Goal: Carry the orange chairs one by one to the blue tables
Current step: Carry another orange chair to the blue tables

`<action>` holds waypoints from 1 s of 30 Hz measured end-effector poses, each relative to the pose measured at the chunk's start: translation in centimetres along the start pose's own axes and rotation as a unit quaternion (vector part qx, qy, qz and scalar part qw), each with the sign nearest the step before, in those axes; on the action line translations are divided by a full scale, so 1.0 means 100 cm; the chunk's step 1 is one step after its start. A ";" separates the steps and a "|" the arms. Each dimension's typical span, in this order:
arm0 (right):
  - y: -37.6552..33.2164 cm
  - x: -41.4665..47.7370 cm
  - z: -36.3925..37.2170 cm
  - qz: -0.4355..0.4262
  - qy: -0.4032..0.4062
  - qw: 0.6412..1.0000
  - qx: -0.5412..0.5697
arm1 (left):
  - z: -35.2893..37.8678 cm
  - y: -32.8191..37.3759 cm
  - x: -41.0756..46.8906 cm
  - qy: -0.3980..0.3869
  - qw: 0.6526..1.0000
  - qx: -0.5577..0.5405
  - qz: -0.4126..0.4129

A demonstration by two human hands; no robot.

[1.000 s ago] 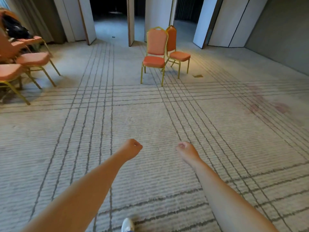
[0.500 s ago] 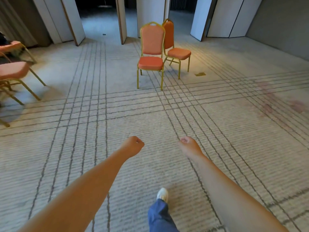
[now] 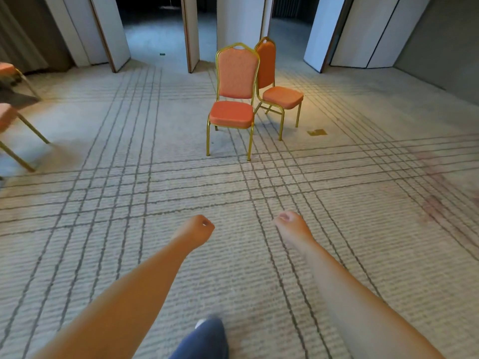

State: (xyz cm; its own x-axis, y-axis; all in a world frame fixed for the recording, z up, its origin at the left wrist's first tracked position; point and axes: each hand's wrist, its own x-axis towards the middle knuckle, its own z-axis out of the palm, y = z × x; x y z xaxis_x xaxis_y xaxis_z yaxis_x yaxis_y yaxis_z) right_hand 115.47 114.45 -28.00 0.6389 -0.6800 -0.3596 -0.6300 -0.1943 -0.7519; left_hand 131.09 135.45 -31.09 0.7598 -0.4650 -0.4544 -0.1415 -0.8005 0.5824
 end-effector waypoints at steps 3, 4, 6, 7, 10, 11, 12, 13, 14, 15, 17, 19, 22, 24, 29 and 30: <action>-0.012 0.063 -0.010 0.006 0.000 1.000 -0.003 | -0.006 0.026 0.068 -0.005 1.000 -0.005 -0.002; -0.017 0.085 -0.012 0.001 0.001 1.000 -0.004 | -0.009 0.037 0.091 -0.002 1.000 0.002 -0.003; -0.030 0.136 -0.016 -0.003 -0.001 1.000 -0.005 | -0.015 0.059 0.145 -0.009 1.000 0.002 -0.002; -0.040 0.165 -0.019 -0.001 0.000 1.000 -0.007 | -0.020 0.072 0.175 -0.015 1.000 -0.004 0.001; -0.074 0.247 -0.027 0.008 0.007 1.000 -0.011 | -0.042 0.109 0.259 -0.023 0.999 -0.024 0.004; -0.090 0.280 -0.031 0.010 0.010 1.000 -0.010 | -0.053 0.127 0.291 -0.023 0.999 -0.026 0.006; -0.099 0.298 -0.034 0.010 0.013 1.000 -0.011 | -0.061 0.137 0.307 -0.024 0.999 -0.025 0.009; -0.115 0.327 -0.039 0.009 0.017 1.000 -0.010 | -0.072 0.154 0.336 -0.024 0.999 -0.026 0.012; -0.125 0.348 -0.041 0.008 0.017 1.000 -0.005 | -0.080 0.167 0.356 -0.025 0.999 -0.031 0.011; -0.136 0.370 -0.045 0.013 0.018 1.000 0.000 | -0.088 0.180 0.377 -0.028 0.999 -0.031 0.013; -0.153 0.409 -0.051 0.027 0.009 1.000 0.004 | -0.100 0.200 0.415 -0.041 0.998 -0.033 0.017; -0.164 0.450 -0.055 0.030 0.002 1.000 0.001 | -0.109 0.216 0.453 -0.044 0.998 -0.038 0.007; -0.175 0.509 -0.061 0.048 -0.004 0.999 -0.001 | -0.115 0.235 0.505 -0.057 0.998 -0.028 -0.004; -0.183 0.551 -0.064 0.055 -0.015 0.998 0.000 | -0.116 0.251 0.542 -0.067 0.997 -0.026 -0.010; -0.222 0.689 -0.081 0.040 -0.027 0.999 -0.009 | -0.126 0.313 0.659 -0.038 0.998 -0.031 -0.040; -0.233 0.718 -0.087 0.035 -0.031 0.999 -0.023 | -0.130 0.326 0.683 -0.029 0.998 -0.035 -0.047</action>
State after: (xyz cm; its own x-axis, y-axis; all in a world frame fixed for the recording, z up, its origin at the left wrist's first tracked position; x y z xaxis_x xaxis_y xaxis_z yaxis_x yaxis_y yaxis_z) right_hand 172.21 63.99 -31.55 0.6180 -0.6484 -0.4445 -0.6924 -0.1811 -0.6984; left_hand 186.63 82.53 -34.40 0.7300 -0.4106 -0.5463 -0.0248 -0.8148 0.5792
